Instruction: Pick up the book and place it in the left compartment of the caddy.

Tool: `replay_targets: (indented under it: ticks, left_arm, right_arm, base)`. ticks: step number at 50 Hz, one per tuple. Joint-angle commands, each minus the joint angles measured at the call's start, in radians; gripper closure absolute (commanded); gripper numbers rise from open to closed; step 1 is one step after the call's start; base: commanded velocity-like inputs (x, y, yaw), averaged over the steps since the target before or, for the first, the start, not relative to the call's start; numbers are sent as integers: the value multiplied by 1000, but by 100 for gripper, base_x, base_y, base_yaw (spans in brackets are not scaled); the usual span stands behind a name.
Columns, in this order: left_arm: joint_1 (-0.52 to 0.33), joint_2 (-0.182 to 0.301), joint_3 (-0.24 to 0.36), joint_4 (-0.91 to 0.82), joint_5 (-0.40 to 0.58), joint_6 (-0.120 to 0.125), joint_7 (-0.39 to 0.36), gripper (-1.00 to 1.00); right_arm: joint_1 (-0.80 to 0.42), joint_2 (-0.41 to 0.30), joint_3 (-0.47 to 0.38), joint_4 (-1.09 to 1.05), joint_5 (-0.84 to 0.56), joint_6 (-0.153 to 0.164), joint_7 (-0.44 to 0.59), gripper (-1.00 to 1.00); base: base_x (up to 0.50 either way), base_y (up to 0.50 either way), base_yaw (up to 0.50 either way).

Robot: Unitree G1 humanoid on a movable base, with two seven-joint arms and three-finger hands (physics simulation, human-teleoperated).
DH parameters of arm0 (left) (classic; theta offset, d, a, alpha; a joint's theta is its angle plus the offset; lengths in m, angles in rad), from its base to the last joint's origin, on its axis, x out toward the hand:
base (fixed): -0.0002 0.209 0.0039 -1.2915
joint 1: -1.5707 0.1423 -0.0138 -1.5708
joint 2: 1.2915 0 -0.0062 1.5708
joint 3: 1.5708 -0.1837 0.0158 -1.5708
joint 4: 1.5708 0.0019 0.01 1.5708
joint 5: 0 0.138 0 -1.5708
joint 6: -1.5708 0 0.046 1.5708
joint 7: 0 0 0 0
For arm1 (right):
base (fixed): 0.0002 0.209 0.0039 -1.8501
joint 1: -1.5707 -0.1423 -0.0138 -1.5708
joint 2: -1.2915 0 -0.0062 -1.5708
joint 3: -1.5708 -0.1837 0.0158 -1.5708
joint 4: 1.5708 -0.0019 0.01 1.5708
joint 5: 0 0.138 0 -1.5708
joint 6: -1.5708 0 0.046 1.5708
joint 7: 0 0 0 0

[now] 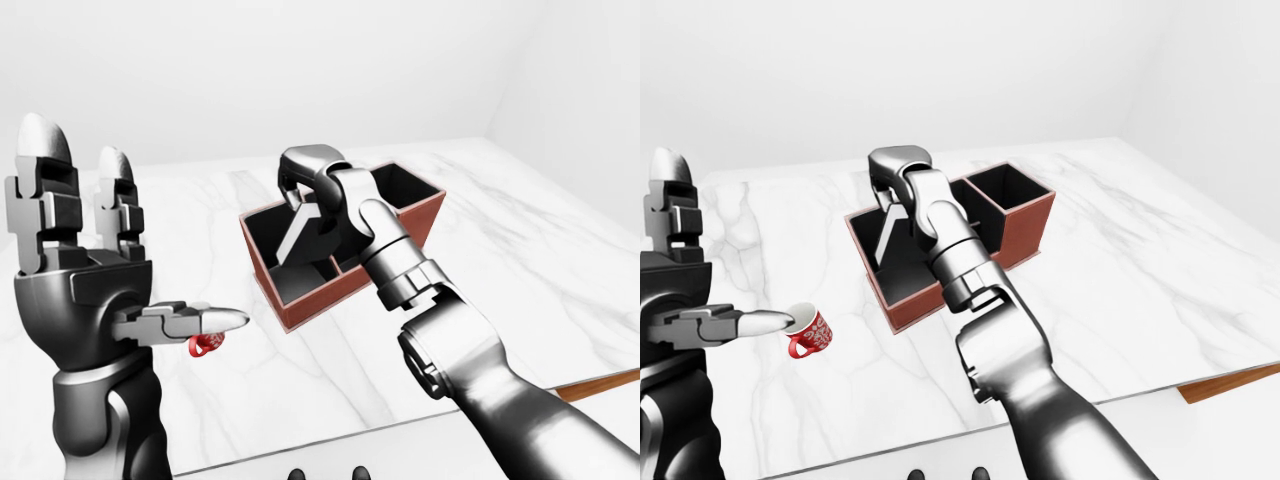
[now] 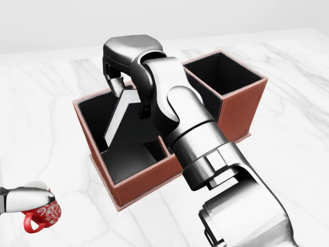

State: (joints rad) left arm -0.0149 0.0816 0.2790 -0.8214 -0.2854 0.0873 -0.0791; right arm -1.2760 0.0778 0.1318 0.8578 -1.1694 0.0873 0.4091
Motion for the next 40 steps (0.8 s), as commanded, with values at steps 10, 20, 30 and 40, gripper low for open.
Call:
replay_targets:
  ticks: [10,20,30,40]
  left_arm:
    - [12,0,2,-6,-8,0,-2,-100]
    - [38,-14,-6,-27,0,0,-7,-100]
    - [51,-21,-9,-15,9,0,-20,-100]
    - [52,-24,-7,-17,9,0,-20,-100]
  right_arm:
    - [-33,23,-7,100,7,-18,-115,100]
    - [-19,28,2,143,4,-37,-161,100]
    - [-28,41,4,210,1,-58,-228,100]
    - [-35,36,8,270,-10,-84,-303,100]
  base:
    - [0,0,0]
    - [0,0,0]
    - [0,0,0]
    - [0,0,0]
